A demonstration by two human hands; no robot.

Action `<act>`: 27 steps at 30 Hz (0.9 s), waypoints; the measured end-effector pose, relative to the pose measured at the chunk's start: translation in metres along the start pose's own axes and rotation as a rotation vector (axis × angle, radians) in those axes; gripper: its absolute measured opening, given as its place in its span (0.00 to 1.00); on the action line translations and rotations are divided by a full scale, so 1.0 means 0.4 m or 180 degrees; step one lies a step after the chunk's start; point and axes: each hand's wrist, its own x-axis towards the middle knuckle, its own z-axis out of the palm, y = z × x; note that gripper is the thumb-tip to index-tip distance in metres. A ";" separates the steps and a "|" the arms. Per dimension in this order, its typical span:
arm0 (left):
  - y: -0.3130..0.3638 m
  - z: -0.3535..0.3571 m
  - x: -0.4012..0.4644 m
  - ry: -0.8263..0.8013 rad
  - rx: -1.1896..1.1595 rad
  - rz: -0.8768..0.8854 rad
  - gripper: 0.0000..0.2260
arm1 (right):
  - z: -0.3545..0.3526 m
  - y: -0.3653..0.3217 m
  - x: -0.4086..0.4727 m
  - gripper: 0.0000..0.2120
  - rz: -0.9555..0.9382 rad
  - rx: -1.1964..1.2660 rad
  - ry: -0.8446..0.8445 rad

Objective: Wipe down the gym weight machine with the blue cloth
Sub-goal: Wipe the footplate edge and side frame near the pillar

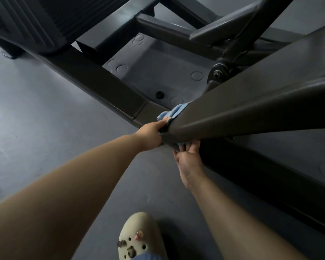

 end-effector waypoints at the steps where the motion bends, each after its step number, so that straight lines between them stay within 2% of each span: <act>1: 0.003 0.001 0.004 0.0016 0.0024 -0.0051 0.30 | -0.002 -0.002 0.001 0.37 -0.0010 0.0033 0.0004; 9: 0.070 -0.031 0.003 0.0250 -0.0339 -0.0099 0.27 | -0.032 -0.034 -0.032 0.34 0.0194 0.0555 0.0137; 15: 0.077 -0.010 -0.018 0.0401 -0.0484 -0.0009 0.29 | -0.030 -0.022 -0.053 0.39 0.0183 0.0405 0.0137; 20: 0.025 0.017 -0.067 0.0323 -0.0613 -0.0025 0.32 | -0.023 -0.060 -0.006 0.32 0.0116 0.0474 0.0136; 23: 0.017 0.032 -0.105 0.0288 -0.0557 -0.0038 0.35 | -0.027 -0.065 0.012 0.30 0.0085 0.0249 0.0118; 27: 0.010 0.035 -0.083 0.0303 -0.0372 -0.0073 0.35 | -0.026 -0.050 -0.004 0.34 -0.0010 0.0290 0.0106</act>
